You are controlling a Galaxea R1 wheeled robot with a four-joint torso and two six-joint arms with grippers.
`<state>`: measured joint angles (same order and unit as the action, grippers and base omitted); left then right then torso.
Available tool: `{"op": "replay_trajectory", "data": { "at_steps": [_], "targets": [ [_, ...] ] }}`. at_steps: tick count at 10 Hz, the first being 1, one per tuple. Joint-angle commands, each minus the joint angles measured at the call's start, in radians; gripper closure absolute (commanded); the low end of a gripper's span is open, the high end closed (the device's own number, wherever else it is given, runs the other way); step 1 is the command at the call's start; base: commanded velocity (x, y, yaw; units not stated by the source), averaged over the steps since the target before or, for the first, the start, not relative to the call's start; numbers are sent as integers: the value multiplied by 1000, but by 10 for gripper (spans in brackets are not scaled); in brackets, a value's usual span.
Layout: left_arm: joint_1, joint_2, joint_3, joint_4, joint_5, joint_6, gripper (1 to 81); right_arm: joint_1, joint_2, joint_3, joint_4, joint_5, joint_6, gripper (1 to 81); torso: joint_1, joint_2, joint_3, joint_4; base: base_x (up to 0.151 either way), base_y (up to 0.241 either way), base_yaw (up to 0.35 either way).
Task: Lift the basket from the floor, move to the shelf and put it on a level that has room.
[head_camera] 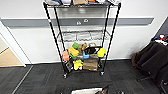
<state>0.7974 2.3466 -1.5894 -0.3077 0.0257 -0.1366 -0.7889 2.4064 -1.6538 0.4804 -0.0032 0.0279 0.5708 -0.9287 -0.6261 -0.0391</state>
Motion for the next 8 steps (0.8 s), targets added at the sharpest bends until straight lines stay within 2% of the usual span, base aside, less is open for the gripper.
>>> {"op": "replay_trajectory", "data": {
  "at_steps": [1,3,4,5,8],
  "targets": [
    [-146,-25,78,-8,20,5,811,161,-2,59,29,-1,24,811,-64,99,99,0,0,0,0],
    [-148,-27,83,-10,22,3,811,159,4,63,27,-1,24,811,-93,146,125,0,0,0,0],
    [-149,-27,83,-10,22,3,811,148,10,62,24,-1,24,811,-174,272,252,0,0,0,0],
    [-148,-27,83,-10,22,3,811,135,19,59,21,-1,23,811,-134,209,190,0,0,0,0],
    [-143,-19,103,-8,25,5,811,122,24,72,20,0,23,811,-198,306,288,0,0,0,0]
  ]
}}
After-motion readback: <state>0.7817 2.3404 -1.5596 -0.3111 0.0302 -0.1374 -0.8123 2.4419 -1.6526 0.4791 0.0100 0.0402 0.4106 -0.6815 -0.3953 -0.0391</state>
